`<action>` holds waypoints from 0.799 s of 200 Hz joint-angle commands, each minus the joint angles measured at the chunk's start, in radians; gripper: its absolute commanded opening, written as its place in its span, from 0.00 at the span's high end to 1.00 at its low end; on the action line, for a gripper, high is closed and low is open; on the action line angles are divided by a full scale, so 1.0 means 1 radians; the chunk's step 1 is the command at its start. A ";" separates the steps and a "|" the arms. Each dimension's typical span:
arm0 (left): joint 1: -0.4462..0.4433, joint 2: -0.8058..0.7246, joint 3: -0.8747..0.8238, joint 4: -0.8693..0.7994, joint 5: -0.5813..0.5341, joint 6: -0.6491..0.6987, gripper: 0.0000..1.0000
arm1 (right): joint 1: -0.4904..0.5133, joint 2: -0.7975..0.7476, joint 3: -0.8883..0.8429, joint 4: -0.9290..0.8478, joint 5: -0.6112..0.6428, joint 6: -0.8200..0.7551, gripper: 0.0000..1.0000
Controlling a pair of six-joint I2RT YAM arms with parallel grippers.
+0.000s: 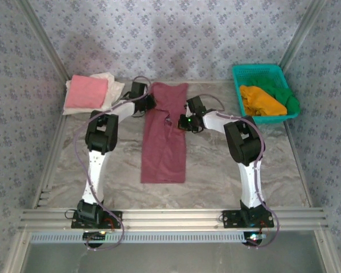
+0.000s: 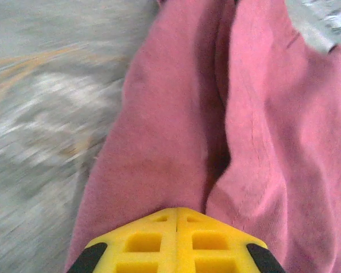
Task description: Fold and stack the t-shirts
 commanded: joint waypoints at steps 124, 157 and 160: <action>0.087 -0.588 -0.554 0.041 -0.121 0.133 0.97 | -0.102 -0.019 0.107 -0.140 -0.020 -0.017 0.99; 0.042 -0.979 -0.939 0.133 -0.119 0.105 0.74 | -0.067 -0.329 -0.105 -0.154 -0.032 -0.064 0.85; 0.036 -1.016 -0.966 0.135 -0.119 0.105 0.71 | -0.063 -0.363 -0.140 -0.144 -0.033 -0.061 0.84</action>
